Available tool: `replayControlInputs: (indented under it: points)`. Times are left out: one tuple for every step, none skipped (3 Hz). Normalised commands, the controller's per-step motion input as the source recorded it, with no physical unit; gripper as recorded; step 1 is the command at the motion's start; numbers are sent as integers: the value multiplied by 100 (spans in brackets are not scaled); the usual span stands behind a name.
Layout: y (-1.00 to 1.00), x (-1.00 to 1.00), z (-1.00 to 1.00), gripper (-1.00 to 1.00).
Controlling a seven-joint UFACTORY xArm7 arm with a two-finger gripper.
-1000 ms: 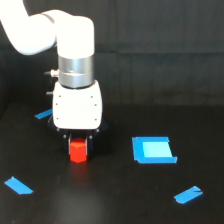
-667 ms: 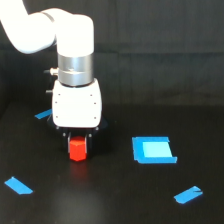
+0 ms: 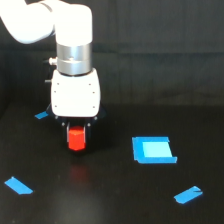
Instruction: Pick up the red object from the table
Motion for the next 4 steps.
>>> replayControlInputs:
  points:
    - [54,20,98,-96]
    - [4,8,98,-98]
    - [-38,10,100,-100]
    - [-29,5,96,-97]
